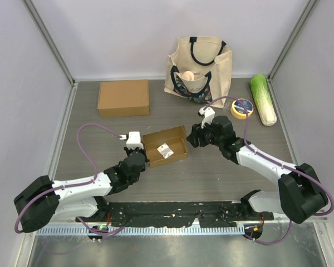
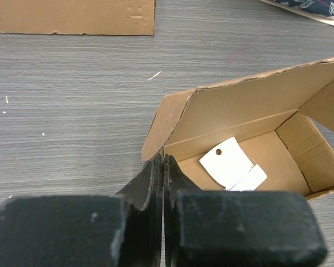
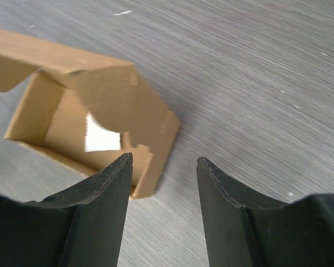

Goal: Fold the paper box

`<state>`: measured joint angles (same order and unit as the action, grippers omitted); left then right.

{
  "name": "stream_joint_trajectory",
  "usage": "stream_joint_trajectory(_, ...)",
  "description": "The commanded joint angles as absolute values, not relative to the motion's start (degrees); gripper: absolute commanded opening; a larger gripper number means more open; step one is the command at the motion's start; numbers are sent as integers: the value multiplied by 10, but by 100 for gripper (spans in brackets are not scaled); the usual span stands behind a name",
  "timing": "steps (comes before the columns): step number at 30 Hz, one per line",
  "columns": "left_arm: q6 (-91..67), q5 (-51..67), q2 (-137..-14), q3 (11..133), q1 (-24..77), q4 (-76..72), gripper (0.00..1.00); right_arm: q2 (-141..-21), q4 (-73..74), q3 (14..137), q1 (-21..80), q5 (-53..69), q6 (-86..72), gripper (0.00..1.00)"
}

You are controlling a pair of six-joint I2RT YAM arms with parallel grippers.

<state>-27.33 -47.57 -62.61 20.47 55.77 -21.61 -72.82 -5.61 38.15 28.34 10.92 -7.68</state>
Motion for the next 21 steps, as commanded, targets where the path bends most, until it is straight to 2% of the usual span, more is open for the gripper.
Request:
stream_joint_trajectory(1, -256, -489, -617, 215, 561, -237, 0, -712, -156, 374, 287, 207, -42, 56)
stream_joint_trajectory(8, -247, -490, -617, 214, 561, -244, 0, -766, -195, 396, 293, 206, -47, 54)
stream_joint_trajectory(11, -239, -487, -620, 217, 560, -252, 0, -781, -196, 410, 314, 179, -49, 43)
stream_joint_trajectory(12, -241, -489, -622, 221, 560, -254, 0, -782, -196, 410, 322, 151, -48, 36)
stream_joint_trajectory(14, -247, -494, -629, 228, 560, -256, 0, -777, -202, 401, 338, 115, -51, 31)
stream_joint_trajectory(15, -256, -497, -631, 230, 560, -258, 0, -767, -206, 396, 353, 81, -52, 24)
stream_joint_trajectory(17, -264, -504, -642, 237, 560, -271, 0, -756, -226, 377, 371, 48, -61, 16)
stream_joint_trajectory(18, -270, -509, -646, 239, 560, -278, 0, -744, -249, 368, 394, 3, -61, 10)
stream_joint_trajectory(21, -266, -533, -671, 243, 560, -326, 0, -732, -295, 341, 436, -106, -51, 1)
